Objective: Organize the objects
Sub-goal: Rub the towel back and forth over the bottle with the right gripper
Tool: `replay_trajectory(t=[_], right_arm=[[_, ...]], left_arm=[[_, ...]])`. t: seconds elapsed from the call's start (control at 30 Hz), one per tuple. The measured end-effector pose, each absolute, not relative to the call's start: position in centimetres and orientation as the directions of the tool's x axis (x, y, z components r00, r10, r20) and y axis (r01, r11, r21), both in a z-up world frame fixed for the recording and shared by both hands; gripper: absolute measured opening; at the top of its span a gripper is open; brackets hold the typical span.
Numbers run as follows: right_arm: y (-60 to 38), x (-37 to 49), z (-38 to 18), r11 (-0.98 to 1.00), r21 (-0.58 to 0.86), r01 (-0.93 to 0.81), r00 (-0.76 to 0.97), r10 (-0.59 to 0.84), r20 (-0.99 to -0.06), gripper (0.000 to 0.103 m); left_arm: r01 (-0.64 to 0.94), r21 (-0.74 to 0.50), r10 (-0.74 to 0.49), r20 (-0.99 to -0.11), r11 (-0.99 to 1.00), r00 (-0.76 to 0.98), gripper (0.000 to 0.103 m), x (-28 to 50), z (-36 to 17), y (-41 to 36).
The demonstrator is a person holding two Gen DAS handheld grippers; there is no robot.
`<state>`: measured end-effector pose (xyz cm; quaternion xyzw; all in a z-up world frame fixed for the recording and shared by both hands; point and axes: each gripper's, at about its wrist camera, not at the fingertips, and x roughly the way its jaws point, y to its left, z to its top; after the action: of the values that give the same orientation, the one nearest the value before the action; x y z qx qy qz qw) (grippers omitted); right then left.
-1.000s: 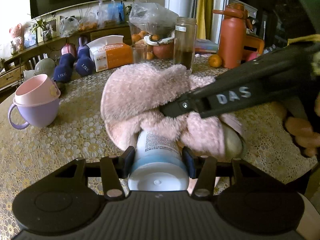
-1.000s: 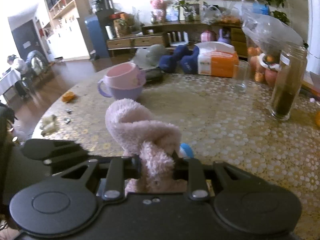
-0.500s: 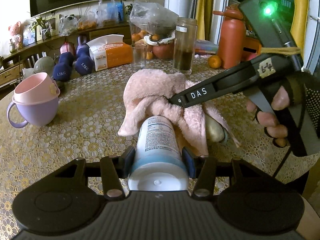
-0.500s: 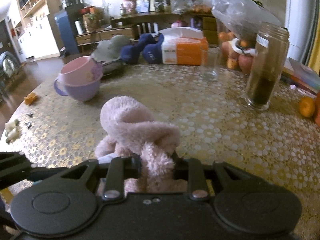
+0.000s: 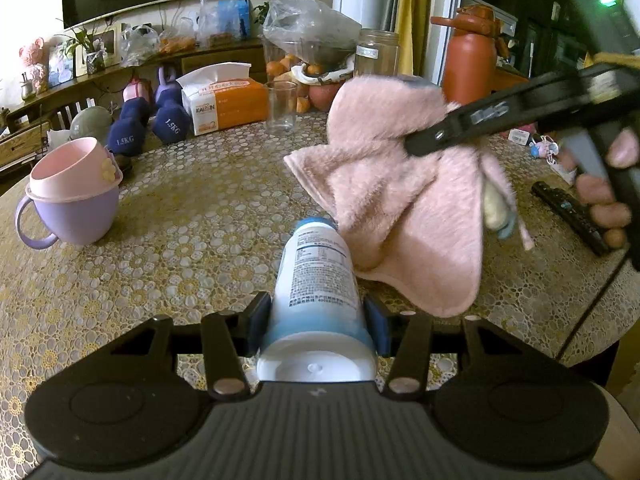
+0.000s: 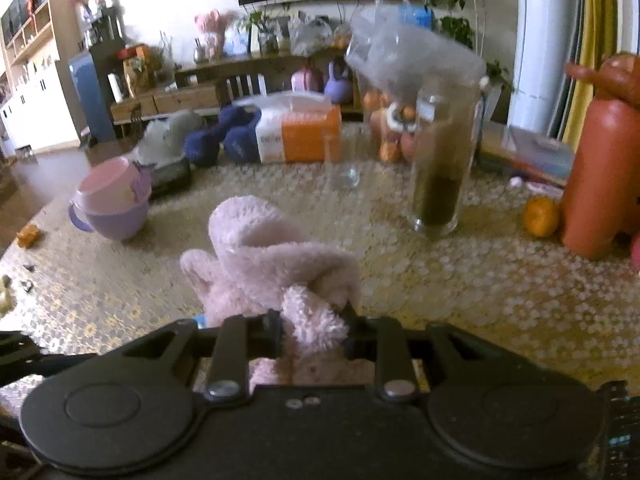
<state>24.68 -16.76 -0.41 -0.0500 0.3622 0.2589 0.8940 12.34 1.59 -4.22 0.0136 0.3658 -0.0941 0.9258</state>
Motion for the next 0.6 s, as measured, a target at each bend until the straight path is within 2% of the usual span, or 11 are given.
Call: replay_trajectory(t=[0.23,0.6], right_arm=[[-17.0,22.0,2.3,0.802,0.116,-0.586,0.583,0.517,-0.627,0.025],[-13.8,18.1,3.3,0.622,0.155,-0.767,0.419,0.67,-0.613,0.025]], left_arm=[[0.185,-0.039,-0.162,-0.679,0.982,0.716,0.05,12.3,-4.2,1.5],[0.175,-0.055,-0.165,-0.687,0.983,0.708,0.05,12.5,-4.6,1.6]])
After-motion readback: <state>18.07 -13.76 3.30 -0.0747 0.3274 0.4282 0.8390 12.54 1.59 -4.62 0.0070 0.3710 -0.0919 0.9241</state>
